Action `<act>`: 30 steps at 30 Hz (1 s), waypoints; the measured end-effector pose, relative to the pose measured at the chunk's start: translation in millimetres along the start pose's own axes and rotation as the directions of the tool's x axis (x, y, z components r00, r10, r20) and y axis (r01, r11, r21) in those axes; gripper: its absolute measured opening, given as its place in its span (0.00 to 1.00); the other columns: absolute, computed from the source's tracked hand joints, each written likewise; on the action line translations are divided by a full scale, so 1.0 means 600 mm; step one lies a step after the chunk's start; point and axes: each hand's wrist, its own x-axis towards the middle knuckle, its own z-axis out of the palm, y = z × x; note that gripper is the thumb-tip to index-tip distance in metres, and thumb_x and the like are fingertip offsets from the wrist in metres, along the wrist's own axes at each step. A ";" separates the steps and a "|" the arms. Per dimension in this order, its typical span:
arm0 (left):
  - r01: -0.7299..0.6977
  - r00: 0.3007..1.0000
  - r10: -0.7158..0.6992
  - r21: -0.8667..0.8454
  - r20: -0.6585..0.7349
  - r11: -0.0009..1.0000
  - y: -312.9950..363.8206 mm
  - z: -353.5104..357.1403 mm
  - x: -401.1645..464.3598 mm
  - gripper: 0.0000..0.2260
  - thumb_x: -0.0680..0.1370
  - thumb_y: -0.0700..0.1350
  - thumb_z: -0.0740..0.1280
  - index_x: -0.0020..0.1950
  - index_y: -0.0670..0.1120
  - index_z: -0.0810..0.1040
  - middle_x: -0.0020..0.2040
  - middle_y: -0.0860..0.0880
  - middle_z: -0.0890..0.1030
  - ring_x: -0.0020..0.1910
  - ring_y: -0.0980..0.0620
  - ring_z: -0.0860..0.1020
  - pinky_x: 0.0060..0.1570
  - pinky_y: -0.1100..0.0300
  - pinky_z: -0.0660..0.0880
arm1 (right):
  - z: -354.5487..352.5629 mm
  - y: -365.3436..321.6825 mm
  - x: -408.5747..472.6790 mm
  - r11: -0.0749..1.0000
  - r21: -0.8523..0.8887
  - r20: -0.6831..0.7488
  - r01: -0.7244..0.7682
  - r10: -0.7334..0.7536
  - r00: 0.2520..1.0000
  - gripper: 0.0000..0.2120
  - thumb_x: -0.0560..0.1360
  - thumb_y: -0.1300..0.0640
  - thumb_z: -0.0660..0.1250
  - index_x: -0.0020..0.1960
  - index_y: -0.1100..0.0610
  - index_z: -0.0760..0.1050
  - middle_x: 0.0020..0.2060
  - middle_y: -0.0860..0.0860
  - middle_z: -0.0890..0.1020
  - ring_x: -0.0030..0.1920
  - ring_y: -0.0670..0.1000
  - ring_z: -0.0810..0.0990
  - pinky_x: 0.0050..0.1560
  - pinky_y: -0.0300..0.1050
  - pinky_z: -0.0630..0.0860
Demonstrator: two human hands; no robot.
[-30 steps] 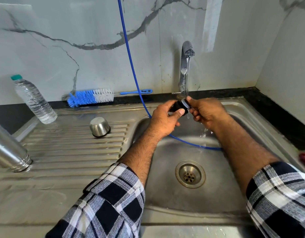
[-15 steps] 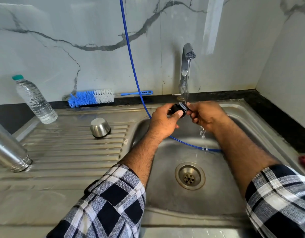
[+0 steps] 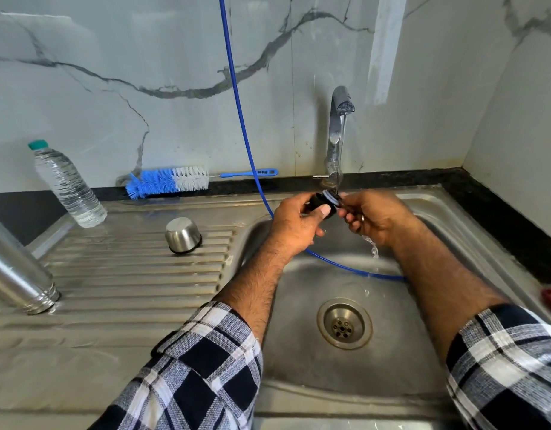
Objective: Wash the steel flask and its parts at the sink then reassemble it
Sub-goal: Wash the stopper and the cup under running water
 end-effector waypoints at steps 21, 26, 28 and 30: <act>-0.168 0.985 0.166 -0.062 -0.040 0.984 0.012 0.000 -0.001 0.26 0.64 0.38 0.86 0.52 0.59 0.78 0.53 0.49 0.85 0.45 0.48 0.84 0.44 0.49 0.85 | 0.015 -0.007 -0.015 0.908 -0.350 -0.114 0.230 -0.285 0.952 0.19 0.81 0.42 0.71 0.47 0.58 0.84 0.28 0.52 0.77 0.26 0.49 0.72 0.26 0.43 0.68; -0.131 0.990 0.122 -0.148 -0.066 0.980 0.007 0.001 0.001 0.25 0.69 0.37 0.83 0.58 0.55 0.78 0.52 0.48 0.87 0.41 0.51 0.84 0.44 0.55 0.84 | 0.015 -0.009 -0.011 0.946 -0.199 -0.049 0.257 -0.271 0.961 0.18 0.81 0.41 0.70 0.48 0.57 0.82 0.28 0.52 0.79 0.25 0.47 0.72 0.24 0.40 0.68; -0.079 0.997 0.072 -0.318 -0.033 0.945 0.006 -0.007 0.000 0.18 0.76 0.33 0.77 0.63 0.44 0.79 0.46 0.44 0.87 0.40 0.49 0.85 0.42 0.56 0.84 | 0.013 -0.014 -0.012 0.965 -0.005 0.067 0.263 -0.262 0.963 0.12 0.82 0.49 0.71 0.51 0.59 0.80 0.33 0.55 0.82 0.28 0.49 0.74 0.26 0.40 0.70; -0.048 0.999 0.051 -0.391 -0.002 0.919 0.004 -0.014 0.001 0.16 0.80 0.32 0.71 0.66 0.42 0.79 0.47 0.44 0.87 0.43 0.49 0.85 0.45 0.56 0.84 | 0.013 -0.016 -0.011 0.973 0.082 0.142 0.216 -0.226 0.964 0.10 0.82 0.52 0.71 0.53 0.60 0.79 0.37 0.57 0.83 0.31 0.49 0.76 0.29 0.40 0.72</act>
